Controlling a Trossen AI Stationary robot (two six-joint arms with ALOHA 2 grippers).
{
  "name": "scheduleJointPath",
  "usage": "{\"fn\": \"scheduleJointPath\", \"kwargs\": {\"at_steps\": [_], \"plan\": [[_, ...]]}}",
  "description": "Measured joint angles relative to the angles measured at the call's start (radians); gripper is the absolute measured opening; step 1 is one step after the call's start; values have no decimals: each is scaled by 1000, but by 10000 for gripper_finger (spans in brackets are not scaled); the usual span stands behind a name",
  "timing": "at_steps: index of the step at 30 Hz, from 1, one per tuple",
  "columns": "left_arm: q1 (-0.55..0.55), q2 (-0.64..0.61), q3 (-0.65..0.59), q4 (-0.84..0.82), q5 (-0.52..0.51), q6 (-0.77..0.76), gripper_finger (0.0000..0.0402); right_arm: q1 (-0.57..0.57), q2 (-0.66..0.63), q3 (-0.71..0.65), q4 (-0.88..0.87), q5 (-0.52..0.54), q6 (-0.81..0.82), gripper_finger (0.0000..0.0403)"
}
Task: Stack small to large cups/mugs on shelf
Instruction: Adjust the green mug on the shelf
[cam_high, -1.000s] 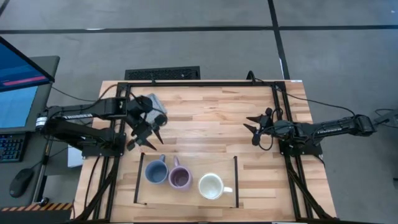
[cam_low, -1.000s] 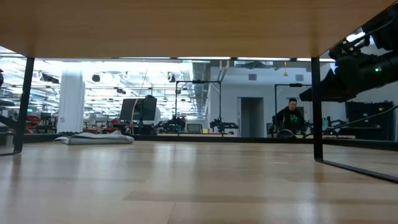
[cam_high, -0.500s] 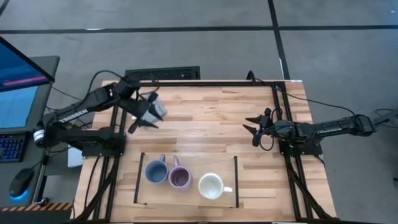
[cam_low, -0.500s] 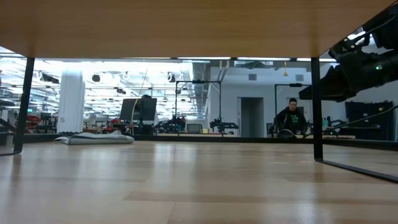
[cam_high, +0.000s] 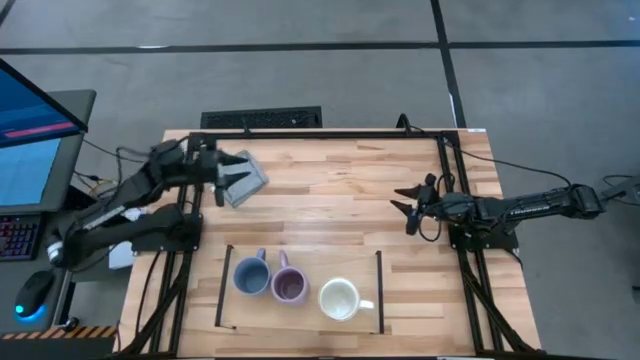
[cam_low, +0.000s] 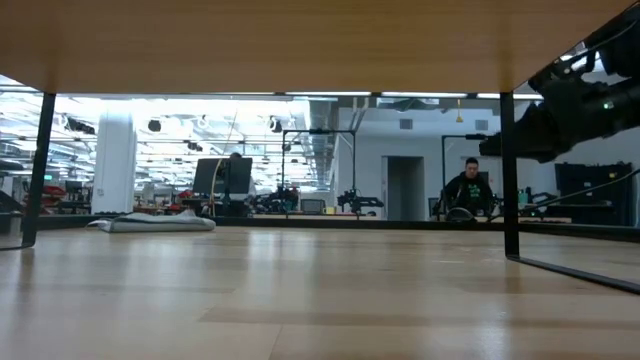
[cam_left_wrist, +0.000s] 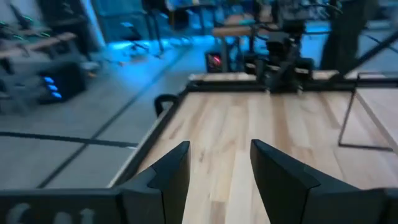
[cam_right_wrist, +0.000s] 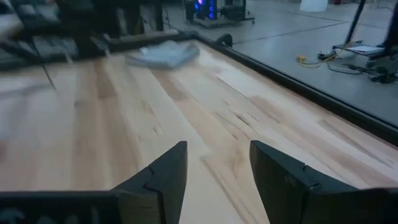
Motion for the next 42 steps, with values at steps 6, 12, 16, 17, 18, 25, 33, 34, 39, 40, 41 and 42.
{"fn": "scheduleJointPath", "kwargs": {"at_steps": [6,12,16,17,18,25,33,34,39,40,41,42], "plan": [[0,-253,-113,-11,7,-50,159,1,0,1,137,-238,5,196],[0,-388,-225,-12,-3,-105,159,4,1,38,172,-456,70,196],[0,-415,-266,-11,-11,-129,159,46,21,110,145,-505,49,196],[0,-416,-273,-10,-11,-139,159,65,32,135,129,-509,34,196],[0,-417,-278,-13,-11,-144,159,85,45,164,99,-509,18,196],[0,-417,-279,-30,-21,-146,159,240,235,386,-83,-481,18,196],[0,-416,-278,-54,-27,-146,159,392,470,622,-155,-479,134,196],[0,-416,-278,-61,-27,-146,159,410,496,649,-181,-478,165,196],[0,-416,-278,-94,-27,-143,159,498,618,756,-235,-478,267,196],[0,-416,-278,-94,-27,-143,159,515,638,776,-233,-478,286,196],[0,-416,-278,-96,-27,-143,159,530,656,793,-233,-477,306,196],[0,-416,-278,-100,-27,-143,159,545,673,808,-237,-473,325,196]]}}
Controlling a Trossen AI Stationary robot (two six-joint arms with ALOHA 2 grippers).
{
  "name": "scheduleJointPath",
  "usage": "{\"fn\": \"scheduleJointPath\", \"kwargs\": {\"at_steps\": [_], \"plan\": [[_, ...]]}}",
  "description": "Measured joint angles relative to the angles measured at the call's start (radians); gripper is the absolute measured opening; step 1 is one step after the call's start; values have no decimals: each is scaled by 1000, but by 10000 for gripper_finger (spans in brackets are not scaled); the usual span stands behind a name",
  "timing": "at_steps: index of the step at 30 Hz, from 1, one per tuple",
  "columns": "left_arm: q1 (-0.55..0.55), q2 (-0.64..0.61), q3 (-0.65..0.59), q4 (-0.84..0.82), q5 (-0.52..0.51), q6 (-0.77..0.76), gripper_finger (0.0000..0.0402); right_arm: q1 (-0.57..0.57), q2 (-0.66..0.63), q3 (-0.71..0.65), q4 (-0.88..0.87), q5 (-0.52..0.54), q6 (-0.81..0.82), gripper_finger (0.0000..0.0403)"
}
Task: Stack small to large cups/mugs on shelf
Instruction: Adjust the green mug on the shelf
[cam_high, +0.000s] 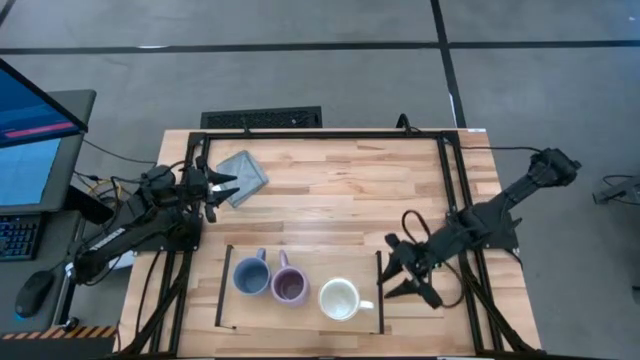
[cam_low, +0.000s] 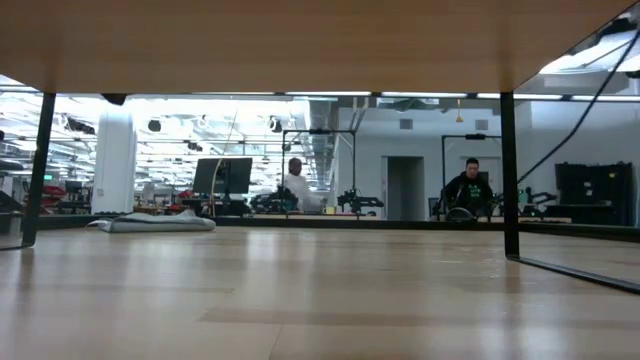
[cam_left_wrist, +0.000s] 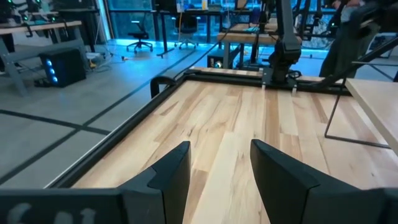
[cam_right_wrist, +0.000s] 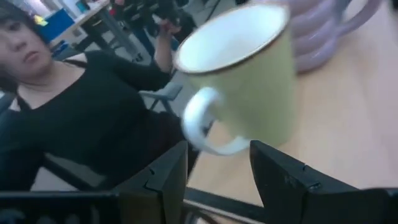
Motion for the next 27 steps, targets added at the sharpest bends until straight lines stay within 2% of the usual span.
{"fn": "scheduleJointPath", "kwargs": {"at_steps": [5,11,17,27], "plan": [[0,0,0,-17,0,0,159,68,60,58,-62,52,94,196],[0,0,0,-23,0,0,159,126,106,60,-56,121,222,196],[0,0,0,-24,0,0,159,159,141,59,61,121,246,196],[0,0,1,-29,0,0,159,173,141,59,104,129,306,196]]}}
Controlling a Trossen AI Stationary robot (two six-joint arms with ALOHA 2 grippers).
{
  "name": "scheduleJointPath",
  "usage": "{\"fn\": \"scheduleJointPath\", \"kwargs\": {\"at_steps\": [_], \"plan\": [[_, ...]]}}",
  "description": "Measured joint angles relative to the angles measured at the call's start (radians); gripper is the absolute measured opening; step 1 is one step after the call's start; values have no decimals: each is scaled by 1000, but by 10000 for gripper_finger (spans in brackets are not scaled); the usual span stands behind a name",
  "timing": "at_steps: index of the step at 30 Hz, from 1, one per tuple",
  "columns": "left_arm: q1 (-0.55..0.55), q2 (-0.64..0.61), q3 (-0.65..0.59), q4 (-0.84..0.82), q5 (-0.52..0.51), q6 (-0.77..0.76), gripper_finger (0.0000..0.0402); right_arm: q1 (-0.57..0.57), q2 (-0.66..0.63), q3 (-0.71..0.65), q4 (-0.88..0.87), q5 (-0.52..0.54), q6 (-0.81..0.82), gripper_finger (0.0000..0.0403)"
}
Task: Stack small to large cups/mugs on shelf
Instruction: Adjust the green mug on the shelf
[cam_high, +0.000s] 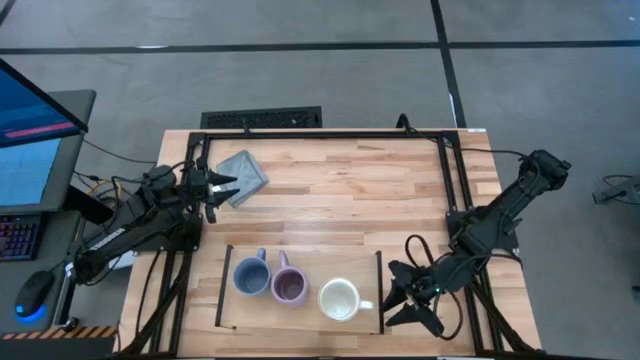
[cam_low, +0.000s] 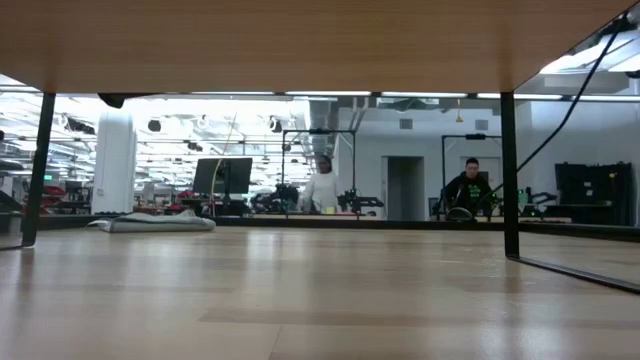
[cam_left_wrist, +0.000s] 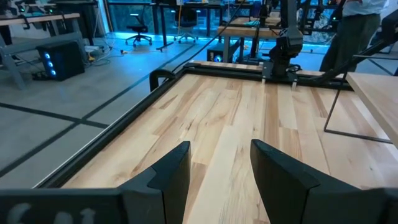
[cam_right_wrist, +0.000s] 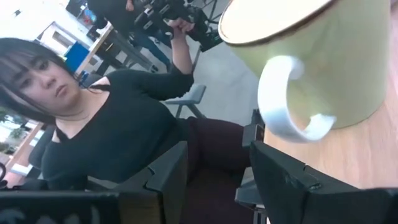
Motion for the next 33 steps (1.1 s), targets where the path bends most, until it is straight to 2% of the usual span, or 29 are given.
{"fn": "scheduleJointPath", "kwargs": {"at_steps": [20,27,33], "plan": [[0,0,0,0,-2,0,159,-24,0,0,63,-12,34,196],[0,0,0,1,-3,0,159,-24,52,0,135,-78,36,196],[0,0,0,1,-27,0,159,-29,78,0,149,-86,35,196]]}}
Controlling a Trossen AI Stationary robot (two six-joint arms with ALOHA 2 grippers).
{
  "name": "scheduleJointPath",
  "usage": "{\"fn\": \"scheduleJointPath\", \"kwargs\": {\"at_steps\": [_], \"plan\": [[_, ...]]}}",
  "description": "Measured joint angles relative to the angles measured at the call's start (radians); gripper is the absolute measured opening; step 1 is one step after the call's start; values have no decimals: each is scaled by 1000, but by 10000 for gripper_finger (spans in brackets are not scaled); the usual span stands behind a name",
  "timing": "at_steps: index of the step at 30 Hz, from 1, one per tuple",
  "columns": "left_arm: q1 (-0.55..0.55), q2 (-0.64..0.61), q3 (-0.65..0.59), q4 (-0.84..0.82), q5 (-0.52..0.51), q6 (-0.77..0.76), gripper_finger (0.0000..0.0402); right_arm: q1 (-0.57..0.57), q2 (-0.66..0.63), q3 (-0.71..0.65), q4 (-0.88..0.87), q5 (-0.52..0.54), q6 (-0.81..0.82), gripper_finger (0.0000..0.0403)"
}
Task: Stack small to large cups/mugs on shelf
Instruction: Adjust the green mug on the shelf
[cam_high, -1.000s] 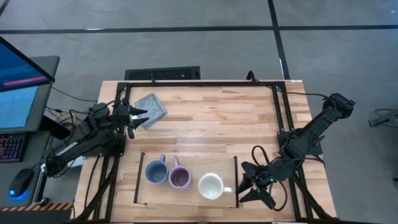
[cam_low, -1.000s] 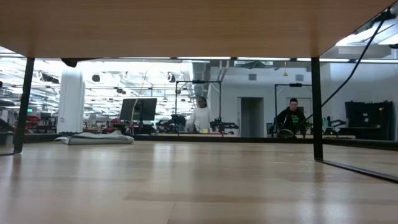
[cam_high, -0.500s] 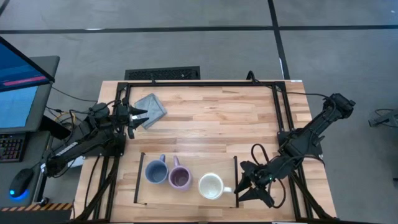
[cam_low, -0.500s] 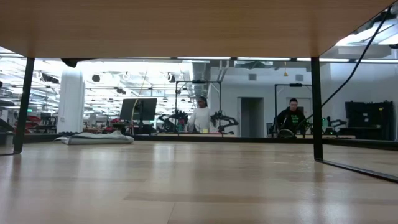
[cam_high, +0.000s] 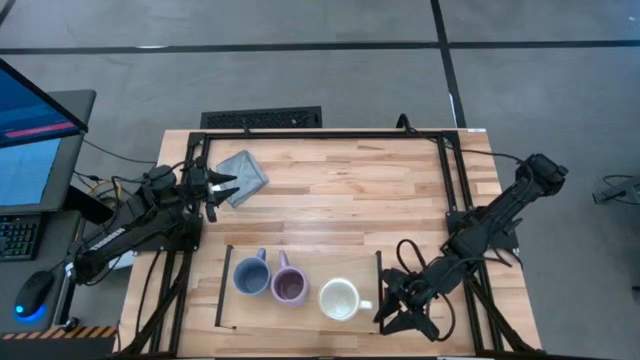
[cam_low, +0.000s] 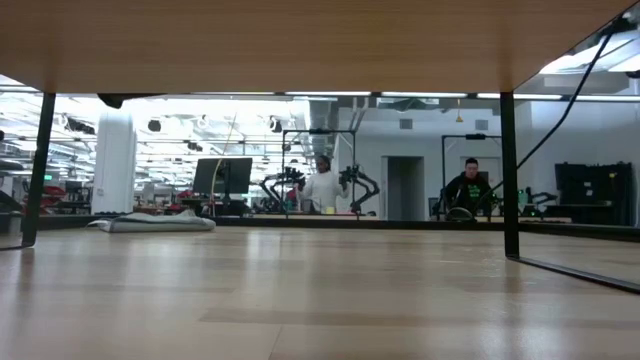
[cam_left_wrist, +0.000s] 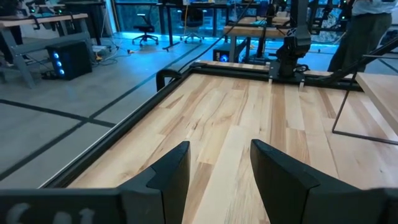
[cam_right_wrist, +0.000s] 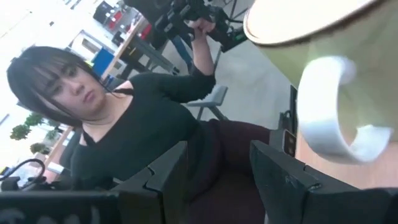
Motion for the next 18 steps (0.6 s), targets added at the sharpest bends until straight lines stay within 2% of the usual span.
{"fn": "scheduleJointPath", "kwargs": {"at_steps": [18], "plan": [[0,0,0,0,0,0,159,-49,1,0,-45,-3,-10,196]]}}
